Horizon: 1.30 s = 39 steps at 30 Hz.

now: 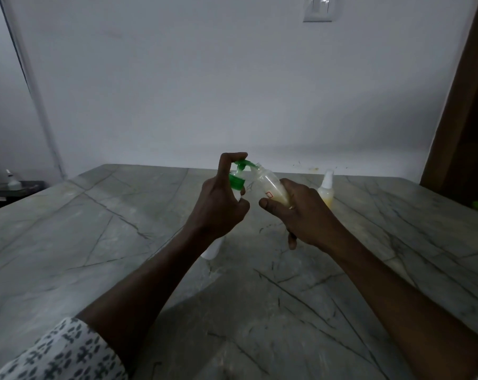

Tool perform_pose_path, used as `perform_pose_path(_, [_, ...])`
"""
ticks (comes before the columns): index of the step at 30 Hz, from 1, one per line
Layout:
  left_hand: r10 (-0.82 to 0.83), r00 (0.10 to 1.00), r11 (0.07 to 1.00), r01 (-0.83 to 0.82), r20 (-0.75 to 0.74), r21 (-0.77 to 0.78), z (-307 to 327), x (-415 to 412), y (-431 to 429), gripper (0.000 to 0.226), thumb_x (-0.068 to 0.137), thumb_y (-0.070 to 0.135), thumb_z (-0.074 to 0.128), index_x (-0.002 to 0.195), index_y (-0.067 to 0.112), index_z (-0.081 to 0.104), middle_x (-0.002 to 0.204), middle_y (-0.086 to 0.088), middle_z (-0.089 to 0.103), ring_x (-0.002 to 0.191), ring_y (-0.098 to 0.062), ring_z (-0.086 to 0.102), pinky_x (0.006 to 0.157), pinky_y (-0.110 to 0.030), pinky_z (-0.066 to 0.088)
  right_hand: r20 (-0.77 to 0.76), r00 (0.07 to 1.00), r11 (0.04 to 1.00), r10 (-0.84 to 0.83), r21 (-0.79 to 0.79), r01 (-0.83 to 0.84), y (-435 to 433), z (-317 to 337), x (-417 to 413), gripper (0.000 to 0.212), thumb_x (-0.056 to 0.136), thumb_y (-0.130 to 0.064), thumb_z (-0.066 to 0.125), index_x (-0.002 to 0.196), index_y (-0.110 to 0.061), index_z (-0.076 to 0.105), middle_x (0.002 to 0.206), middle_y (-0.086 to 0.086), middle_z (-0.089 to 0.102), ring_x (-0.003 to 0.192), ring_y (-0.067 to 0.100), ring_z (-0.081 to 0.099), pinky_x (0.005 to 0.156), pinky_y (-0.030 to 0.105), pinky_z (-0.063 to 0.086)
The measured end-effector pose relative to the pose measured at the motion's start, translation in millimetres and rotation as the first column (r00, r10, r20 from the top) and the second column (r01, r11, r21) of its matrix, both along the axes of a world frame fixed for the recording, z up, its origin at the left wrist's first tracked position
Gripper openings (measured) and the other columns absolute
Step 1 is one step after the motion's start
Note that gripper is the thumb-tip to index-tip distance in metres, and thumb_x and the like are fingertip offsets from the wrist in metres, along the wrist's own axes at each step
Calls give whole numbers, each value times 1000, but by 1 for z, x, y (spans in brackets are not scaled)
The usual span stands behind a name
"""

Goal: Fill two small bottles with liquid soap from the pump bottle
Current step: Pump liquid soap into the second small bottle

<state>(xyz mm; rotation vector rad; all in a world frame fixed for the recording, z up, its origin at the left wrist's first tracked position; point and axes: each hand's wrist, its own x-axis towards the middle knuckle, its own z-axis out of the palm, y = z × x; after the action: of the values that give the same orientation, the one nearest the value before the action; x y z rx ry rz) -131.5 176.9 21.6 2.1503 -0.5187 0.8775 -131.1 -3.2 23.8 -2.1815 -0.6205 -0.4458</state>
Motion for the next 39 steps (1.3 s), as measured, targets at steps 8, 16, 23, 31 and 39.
perform_pose_path(8, [40,999,999,-40,-2,-24,4,-1,-1,63,78,-4,76,131,9,45,106,2,58,77,1,57,67,2,45,-15,1000,999,4,-33,-5,1,-4,0,33,92,-39,63,106,-10,54,83,18,60,38,17,58,36,32,51])
perform_pose_path(16, [21,1000,1000,-21,7,-9,-1,-1,-2,75,76,-5,72,140,17,39,94,1,63,76,-19,65,62,-11,49,24,1000,1000,-18,-9,18,1,-1,1,31,93,-39,62,102,-10,54,78,17,60,38,11,57,35,28,48])
perform_pose_path(23, [40,999,999,-40,-4,10,3,0,0,71,76,-5,76,135,12,41,102,1,59,73,-7,59,62,-1,47,16,999,999,-27,-44,28,1,-3,2,33,92,-39,62,108,-11,55,83,15,60,42,14,59,38,30,51])
perform_pose_path(31, [41,999,999,-41,-15,4,1,-1,-2,75,76,-4,76,138,16,39,105,-2,62,78,-19,65,66,-19,55,2,1000,1000,-5,-17,5,3,-4,3,26,93,-36,62,105,-15,51,80,13,58,40,5,57,35,21,46])
perform_pose_path(39, [23,999,999,-22,-25,33,2,0,1,78,76,-4,76,141,15,37,94,-1,62,75,-17,65,63,-16,53,11,1000,1000,-11,-15,11,1,-4,2,28,93,-38,61,106,-15,51,82,16,60,39,10,59,37,27,51])
